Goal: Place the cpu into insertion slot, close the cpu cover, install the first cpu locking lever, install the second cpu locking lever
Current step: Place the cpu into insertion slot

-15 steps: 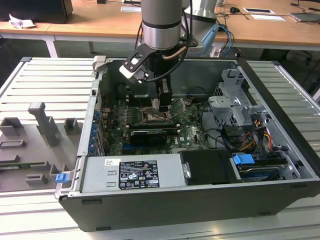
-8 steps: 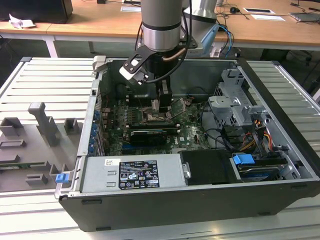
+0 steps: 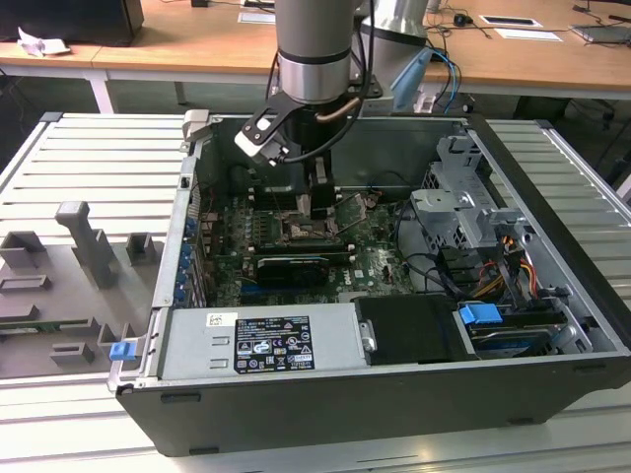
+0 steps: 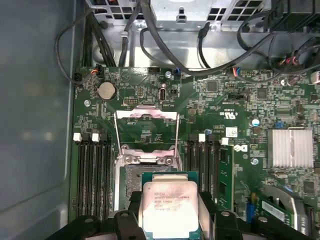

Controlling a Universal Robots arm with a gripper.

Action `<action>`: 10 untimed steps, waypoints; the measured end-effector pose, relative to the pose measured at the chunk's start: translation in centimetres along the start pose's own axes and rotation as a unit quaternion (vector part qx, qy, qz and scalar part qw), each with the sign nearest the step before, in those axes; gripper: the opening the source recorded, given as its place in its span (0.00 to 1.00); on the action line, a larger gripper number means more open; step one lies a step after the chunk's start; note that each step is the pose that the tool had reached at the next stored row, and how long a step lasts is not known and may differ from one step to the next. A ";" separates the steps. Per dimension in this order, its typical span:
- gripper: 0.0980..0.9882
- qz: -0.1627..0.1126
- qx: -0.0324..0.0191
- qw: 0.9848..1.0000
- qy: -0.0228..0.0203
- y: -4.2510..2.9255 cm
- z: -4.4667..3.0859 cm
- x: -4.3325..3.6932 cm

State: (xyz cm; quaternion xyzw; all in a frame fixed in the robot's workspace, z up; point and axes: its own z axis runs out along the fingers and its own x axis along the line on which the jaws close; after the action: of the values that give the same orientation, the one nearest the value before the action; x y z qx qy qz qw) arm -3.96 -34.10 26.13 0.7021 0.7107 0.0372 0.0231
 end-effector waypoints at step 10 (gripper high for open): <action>0.48 0.003 0.002 1.000 -0.002 -0.16 1.40 0.18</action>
State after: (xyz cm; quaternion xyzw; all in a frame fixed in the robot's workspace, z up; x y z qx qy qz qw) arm -4.00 -33.89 24.73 0.7042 0.7088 0.0344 0.0224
